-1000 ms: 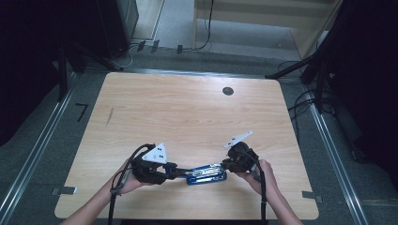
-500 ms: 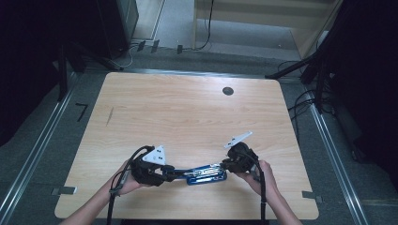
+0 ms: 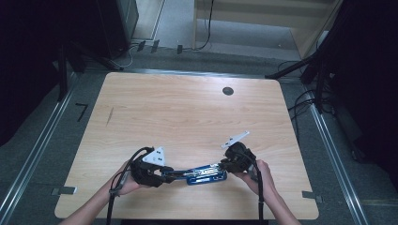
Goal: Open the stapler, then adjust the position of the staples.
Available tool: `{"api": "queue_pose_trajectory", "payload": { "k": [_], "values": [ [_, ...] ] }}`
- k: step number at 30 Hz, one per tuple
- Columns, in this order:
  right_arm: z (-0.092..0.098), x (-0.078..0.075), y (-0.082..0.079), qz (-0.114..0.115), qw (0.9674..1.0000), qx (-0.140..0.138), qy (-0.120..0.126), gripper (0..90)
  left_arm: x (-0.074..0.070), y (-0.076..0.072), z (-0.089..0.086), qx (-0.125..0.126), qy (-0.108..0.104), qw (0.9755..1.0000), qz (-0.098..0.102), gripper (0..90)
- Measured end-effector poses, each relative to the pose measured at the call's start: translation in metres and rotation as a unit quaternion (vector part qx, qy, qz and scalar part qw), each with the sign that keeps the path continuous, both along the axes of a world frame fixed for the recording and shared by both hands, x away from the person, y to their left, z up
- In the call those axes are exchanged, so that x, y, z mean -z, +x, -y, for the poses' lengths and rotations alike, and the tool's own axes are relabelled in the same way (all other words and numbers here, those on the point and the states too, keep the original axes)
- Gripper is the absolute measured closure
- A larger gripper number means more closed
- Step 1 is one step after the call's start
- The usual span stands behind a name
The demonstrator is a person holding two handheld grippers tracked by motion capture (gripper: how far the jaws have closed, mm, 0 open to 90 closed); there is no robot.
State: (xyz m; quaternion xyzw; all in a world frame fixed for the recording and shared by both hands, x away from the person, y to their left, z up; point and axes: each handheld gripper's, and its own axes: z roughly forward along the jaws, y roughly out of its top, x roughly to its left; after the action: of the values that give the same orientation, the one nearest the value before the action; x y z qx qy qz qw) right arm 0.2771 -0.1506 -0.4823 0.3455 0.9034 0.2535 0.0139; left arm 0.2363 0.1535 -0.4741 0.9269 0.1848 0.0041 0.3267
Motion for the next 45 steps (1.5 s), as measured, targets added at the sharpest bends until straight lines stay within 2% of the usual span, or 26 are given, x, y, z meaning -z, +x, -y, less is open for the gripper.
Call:
{"api": "queue_pose_trajectory", "payload": {
  "k": [14, 15, 16, 17, 28, 33, 36, 39, 43, 45],
  "values": [
    [0.0, 0.001, 0.0, -0.001, 1.0, 0.004, 0.0, 78.2, 0.009, 0.001, 0.002, 0.007, 0.015, 0.9998, -0.009, 65.4],
    [0.0, 0.001, 0.0, -0.001, 1.0, 0.005, 0.001, 78.1, 0.011, 0.001, 0.003, 0.011, 0.029, 0.9995, -0.004, 65.6],
    [0.001, 0.001, 0.001, 0.0, 1.0, 0.006, 0.0, 78.0, 0.013, 0.001, 0.004, 0.012, 0.034, 0.9993, -0.007, 65.8],
    [0.001, 0.001, 0.001, 0.002, 1.0, 0.004, -0.001, 77.9, 0.015, 0.002, 0.003, 0.011, 0.028, 0.9995, -0.012, 65.8],
    [0.006, 0.002, 0.002, -0.002, 0.9999, 0.008, 0.006, 75.3, 0.016, 0.005, 0.005, 0.017, 0.03, 0.9993, -0.014, 65.8],
    [0.01, -0.001, 0.001, 0.003, 0.9998, 0.015, 0.012, 72.7, 0.016, 0.005, 0.006, 0.019, 0.031, 0.9993, -0.012, 65.8],
    [0.015, -0.004, 0.002, 0.007, 0.9995, 0.025, 0.018, 68.2, 0.016, 0.005, 0.006, 0.018, 0.032, 0.9993, -0.012, 65.9],
    [0.022, -0.009, 0.004, 0.008, 0.9989, 0.04, 0.025, 59.4, 0.016, 0.005, 0.006, 0.018, 0.031, 0.9993, -0.011, 65.8],
    [0.034, -0.013, 0.007, 0.012, 0.9976, 0.065, 0.021, 44.7, 0.016, 0.005, 0.006, 0.018, 0.03, 0.9993, -0.01, 65.8],
    [0.041, -0.015, 0.008, 0.015, 0.9966, 0.079, 0.021, 40.2, 0.016, 0.004, 0.006, 0.017, 0.029, 0.9994, -0.01, 65.8]
  ]
}}
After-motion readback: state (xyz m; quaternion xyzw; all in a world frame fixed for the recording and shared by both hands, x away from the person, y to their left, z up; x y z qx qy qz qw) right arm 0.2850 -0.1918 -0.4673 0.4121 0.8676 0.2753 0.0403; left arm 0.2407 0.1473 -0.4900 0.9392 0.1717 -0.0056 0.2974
